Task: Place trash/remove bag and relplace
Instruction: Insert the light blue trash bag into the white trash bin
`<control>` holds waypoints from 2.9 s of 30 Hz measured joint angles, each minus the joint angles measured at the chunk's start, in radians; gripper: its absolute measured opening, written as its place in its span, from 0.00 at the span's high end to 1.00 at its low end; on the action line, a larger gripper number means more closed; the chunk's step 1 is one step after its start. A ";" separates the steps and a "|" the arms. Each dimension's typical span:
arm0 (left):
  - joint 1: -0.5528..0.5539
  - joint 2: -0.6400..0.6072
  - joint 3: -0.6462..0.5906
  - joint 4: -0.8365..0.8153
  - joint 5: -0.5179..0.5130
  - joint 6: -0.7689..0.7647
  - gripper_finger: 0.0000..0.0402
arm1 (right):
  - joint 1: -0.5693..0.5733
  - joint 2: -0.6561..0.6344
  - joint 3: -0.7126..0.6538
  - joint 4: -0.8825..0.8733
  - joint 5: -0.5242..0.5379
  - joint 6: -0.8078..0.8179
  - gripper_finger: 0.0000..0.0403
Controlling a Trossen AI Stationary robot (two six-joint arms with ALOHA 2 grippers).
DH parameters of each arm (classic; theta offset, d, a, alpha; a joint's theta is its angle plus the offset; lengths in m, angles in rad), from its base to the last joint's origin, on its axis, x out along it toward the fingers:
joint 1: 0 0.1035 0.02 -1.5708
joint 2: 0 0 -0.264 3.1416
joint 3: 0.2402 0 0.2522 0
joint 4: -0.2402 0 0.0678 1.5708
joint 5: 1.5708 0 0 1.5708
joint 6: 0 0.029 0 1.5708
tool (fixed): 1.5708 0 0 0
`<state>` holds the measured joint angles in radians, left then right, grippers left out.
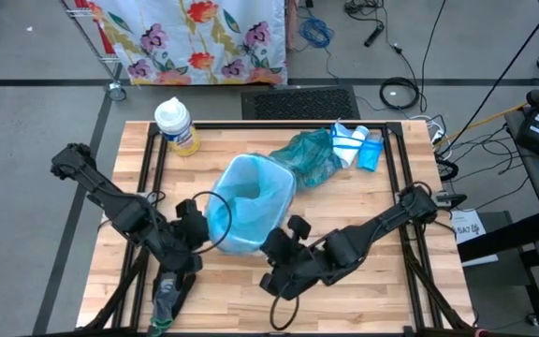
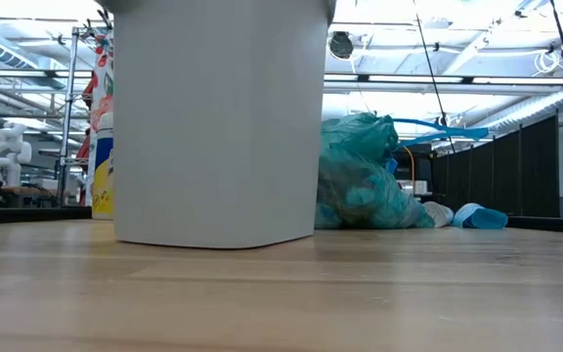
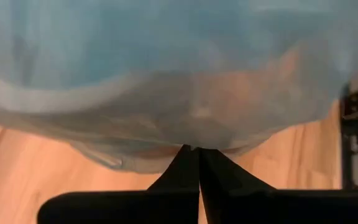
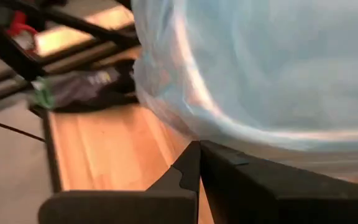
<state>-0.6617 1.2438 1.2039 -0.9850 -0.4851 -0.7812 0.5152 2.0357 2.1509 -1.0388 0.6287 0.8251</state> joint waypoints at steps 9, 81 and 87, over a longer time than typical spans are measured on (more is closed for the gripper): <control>0.005 -0.001 -0.127 0.100 -0.133 -0.012 1.00 | -0.012 0.172 0.000 -0.071 0.085 0.144 1.00; 0.456 -0.665 -0.426 0.171 -0.052 0.392 1.00 | -0.405 -0.760 -0.922 0.696 -0.232 -0.463 1.00; 0.601 -0.664 -0.426 0.203 0.043 0.489 1.00 | -0.444 -0.740 -0.923 0.697 -0.257 -0.460 1.00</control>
<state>-0.0606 0.5798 0.7778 -0.7816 -0.4423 -0.2918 0.0711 1.2961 1.2278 -0.3420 0.3721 0.3655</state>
